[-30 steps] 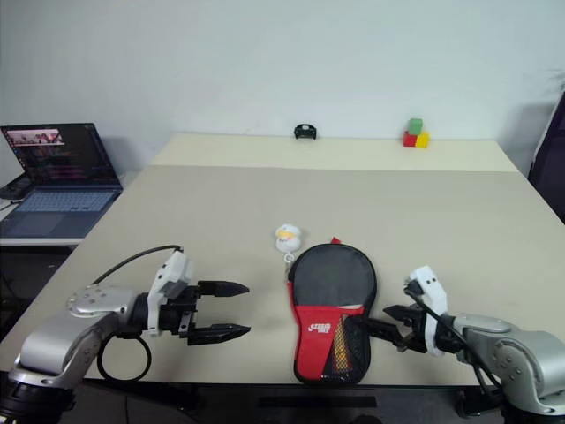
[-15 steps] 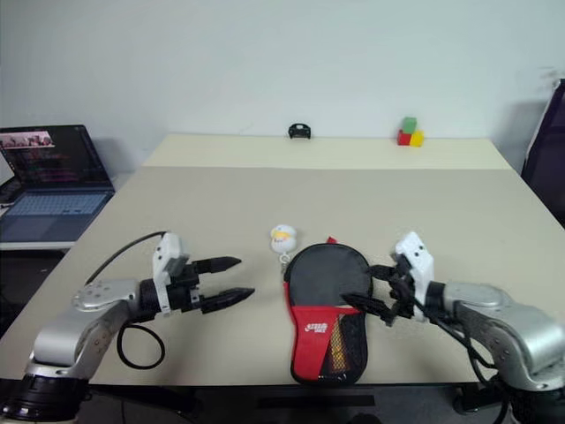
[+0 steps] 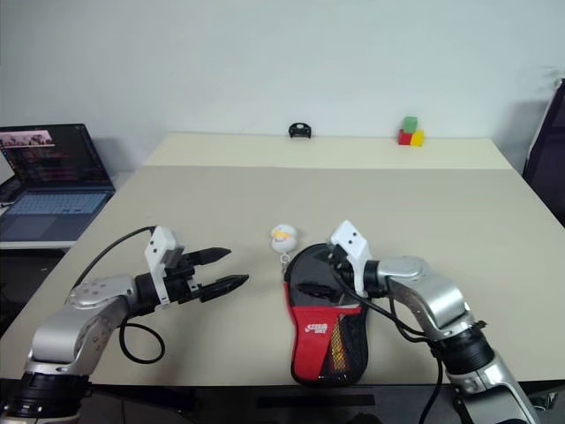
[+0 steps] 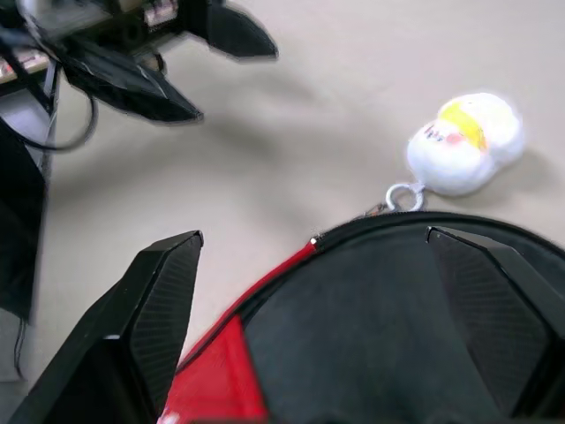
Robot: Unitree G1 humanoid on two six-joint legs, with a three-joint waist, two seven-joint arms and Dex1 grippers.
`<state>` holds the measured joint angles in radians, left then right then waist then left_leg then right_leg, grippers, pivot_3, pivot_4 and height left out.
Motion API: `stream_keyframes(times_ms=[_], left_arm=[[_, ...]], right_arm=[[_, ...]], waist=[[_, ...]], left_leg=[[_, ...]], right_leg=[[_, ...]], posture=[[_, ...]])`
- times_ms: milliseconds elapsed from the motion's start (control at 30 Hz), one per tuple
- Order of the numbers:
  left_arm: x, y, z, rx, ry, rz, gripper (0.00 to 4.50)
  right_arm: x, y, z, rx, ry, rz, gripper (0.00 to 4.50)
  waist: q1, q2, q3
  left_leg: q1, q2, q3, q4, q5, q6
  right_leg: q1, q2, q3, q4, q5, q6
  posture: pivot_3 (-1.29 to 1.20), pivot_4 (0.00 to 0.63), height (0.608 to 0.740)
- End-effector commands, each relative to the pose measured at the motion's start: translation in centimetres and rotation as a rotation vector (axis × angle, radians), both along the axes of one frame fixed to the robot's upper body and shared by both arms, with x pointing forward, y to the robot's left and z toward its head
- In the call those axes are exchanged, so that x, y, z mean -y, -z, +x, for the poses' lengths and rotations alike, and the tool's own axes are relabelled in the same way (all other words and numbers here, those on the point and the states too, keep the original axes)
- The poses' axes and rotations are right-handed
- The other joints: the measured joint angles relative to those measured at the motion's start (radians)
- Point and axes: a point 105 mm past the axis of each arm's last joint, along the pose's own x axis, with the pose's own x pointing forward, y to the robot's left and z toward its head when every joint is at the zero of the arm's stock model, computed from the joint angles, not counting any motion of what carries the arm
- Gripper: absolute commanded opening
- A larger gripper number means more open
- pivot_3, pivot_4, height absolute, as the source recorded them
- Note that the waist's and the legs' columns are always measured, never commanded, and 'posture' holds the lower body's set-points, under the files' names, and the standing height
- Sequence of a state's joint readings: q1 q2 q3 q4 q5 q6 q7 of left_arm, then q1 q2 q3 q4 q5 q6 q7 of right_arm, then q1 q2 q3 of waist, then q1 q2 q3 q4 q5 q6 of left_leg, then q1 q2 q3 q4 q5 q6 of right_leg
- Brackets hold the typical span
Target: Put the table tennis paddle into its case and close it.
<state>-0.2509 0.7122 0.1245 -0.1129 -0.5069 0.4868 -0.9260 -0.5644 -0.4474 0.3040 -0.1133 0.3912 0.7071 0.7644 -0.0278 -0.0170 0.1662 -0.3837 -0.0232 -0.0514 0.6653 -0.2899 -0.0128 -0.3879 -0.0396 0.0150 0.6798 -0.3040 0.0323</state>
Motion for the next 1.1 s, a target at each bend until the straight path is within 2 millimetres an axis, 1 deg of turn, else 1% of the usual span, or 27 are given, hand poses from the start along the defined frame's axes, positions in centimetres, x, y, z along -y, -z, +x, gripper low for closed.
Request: stream_keyframes(times_ms=[33, 100, 167, 233, 367, 433, 533, 567, 633, 700, 833, 900, 967, 1100], left_arm=[[0.0, -1.6, 0.4, 0.079, -0.015, -0.003, 4.50], [0.1, -1.7, 1.0, 0.096, -0.040, 0.007, 4.50], [0.2, -1.6, 1.8, 0.109, -0.065, 0.025, 4.50], [0.4, -1.7, 2.4, 0.129, -0.078, 0.038, 4.50], [1.1, -2.0, 4.9, 0.163, -0.124, 0.049, 4.50], [2.2, -2.0, 6.7, 0.154, -0.134, 0.048, 4.50], [3.4, -1.7, 8.4, 0.128, -0.132, 0.052, 4.50], [3.8, -1.3, 9.3, 0.104, -0.137, 0.059, 4.50], [4.2, -0.6, 10.2, 0.075, -0.136, 0.084, 4.50], [4.6, 0.0, 10.8, 0.055, -0.122, 0.110, 4.50], [4.7, 0.8, 12.0, 0.012, -0.142, 0.128, 4.50], [5.0, 1.7, 12.4, -0.031, -0.139, 0.130, 4.50], [5.3, 2.7, 12.5, -0.067, -0.132, 0.143, 4.50], [6.2, 3.9, 12.4, -0.107, -0.108, 0.144, 4.50]], right_arm=[[0.3, 0.9, 1.3, 0.051, 0.031, -0.051, 4.45], [0.8, 2.1, 1.9, 0.053, 0.067, -0.085, 4.45], [1.2, 2.8, 2.1, 0.049, 0.091, -0.102, 4.45], [1.2, 3.2, 2.1, 0.050, 0.097, -0.109, 4.45], [1.0, 3.9, 1.7, 0.041, 0.114, -0.102, 4.45], [0.5, 4.4, 1.2, 0.030, 0.109, -0.095, 4.45], [0.1, 4.5, 0.8, 0.026, 0.106, -0.088, 4.45], [0.0, 4.4, 0.8, 0.026, 0.107, -0.085, 4.45], [-0.1, 4.3, 0.7, 0.025, 0.109, -0.080, 4.45], [-0.2, 4.3, 0.7, 0.023, 0.111, -0.078, 4.45], [-0.5, 4.3, 0.4, 0.020, 0.112, -0.070, 4.45], [-0.7, 4.1, 0.4, 0.022, 0.116, -0.061, 4.45], [-0.9, 4.0, 0.4, 0.024, 0.119, -0.052, 4.45], [-1.1, 3.8, 0.3, 0.025, 0.125, -0.040, 4.45]], waist=[[0.001, 0.000, 0.000], [0.001, 0.000, 0.000], [0.001, 0.000, 0.000], [0.000, 0.000, 0.000], [0.001, -0.001, -0.001], [0.002, -0.002, -0.001], [0.001, -0.003, -0.002], [-0.001, -0.003, -0.002], [-0.003, -0.003, -0.002], [-0.006, -0.003, -0.002], [-0.006, -0.003, -0.002], [-0.005, -0.003, -0.002], [-0.002, -0.004, -0.002], [-0.004, -0.004, -0.002]], left_leg=[[0.000, 0.000, 0.000, 0.000, 0.000, 0.000], [0.000, 0.000, 0.000, 0.000, 0.000, 0.000], [0.000, 0.000, 0.000, 0.000, 0.000, 0.000], [0.000, 0.000, 0.000, 0.000, 0.000, 0.000], [0.000, 0.000, 0.000, 0.001, 0.000, 0.000], [0.001, 0.000, 0.000, 0.001, 0.000, -0.001], [0.001, -0.001, 0.000, 0.002, 0.001, -0.001], [0.001, -0.001, 0.000, 0.002, 0.001, -0.001], [0.001, -0.001, 0.000, 0.002, 0.001, -0.001], [0.001, -0.001, 0.000, 0.002, 0.001, -0.002], [0.000, -0.001, 0.000, 0.002, 0.002, -0.004], [0.000, -0.001, 0.000, 0.002, 0.002, -0.004], [0.000, -0.001, 0.000, 0.002, 0.002, -0.004], [0.000, -0.001, 0.000, 0.002, 0.002, -0.004]], right_leg=[[0.000, 0.000, 0.000, 0.000, 0.000, 0.000], [0.000, 0.000, 0.000, 0.000, 0.000, 0.000], [0.000, 0.000, 0.000, 0.001, 0.000, 0.000], [0.000, 0.000, 0.000, 0.001, 0.000, 0.000], [0.000, 0.000, 0.000, 0.001, 0.000, 0.000], [0.000, 0.000, 0.000, 0.002, 0.000, 0.000], [0.001, 0.000, 0.000, 0.002, 0.000, 0.000], [0.001, 0.000, 0.000, 0.002, 0.000, 0.000], [0.000, 0.000, 0.000, 0.002, 0.000, 0.000], [0.000, 0.001, 0.000, 0.002, 0.000, 0.000], [-0.001, 0.001, 0.000, 0.002, 0.000, 0.000], [-0.001, 0.001, 0.000, 0.002, 0.000, 0.000], [-0.001, 0.001, 0.000, 0.002, 0.000, 0.000], [0.000, 0.001, 0.000, 0.002, 0.000, 0.000]], posture=[[0.00, 0.150, 0.740], [0.00, 0.150, 0.740], [0.00, 0.150, 0.740], [0.00, 0.150, 0.740], [0.00, 0.150, 0.740], [0.00, 0.150, 0.740], [0.00, 0.150, 0.740], [0.00, 0.150, 0.740], [0.00, 0.150, 0.740], [0.00, 0.150, 0.740], [0.00, 0.150, 0.740], [0.00, 0.150, 0.740], [0.00, 0.150, 0.740], [0.00, 0.150, 0.740]])
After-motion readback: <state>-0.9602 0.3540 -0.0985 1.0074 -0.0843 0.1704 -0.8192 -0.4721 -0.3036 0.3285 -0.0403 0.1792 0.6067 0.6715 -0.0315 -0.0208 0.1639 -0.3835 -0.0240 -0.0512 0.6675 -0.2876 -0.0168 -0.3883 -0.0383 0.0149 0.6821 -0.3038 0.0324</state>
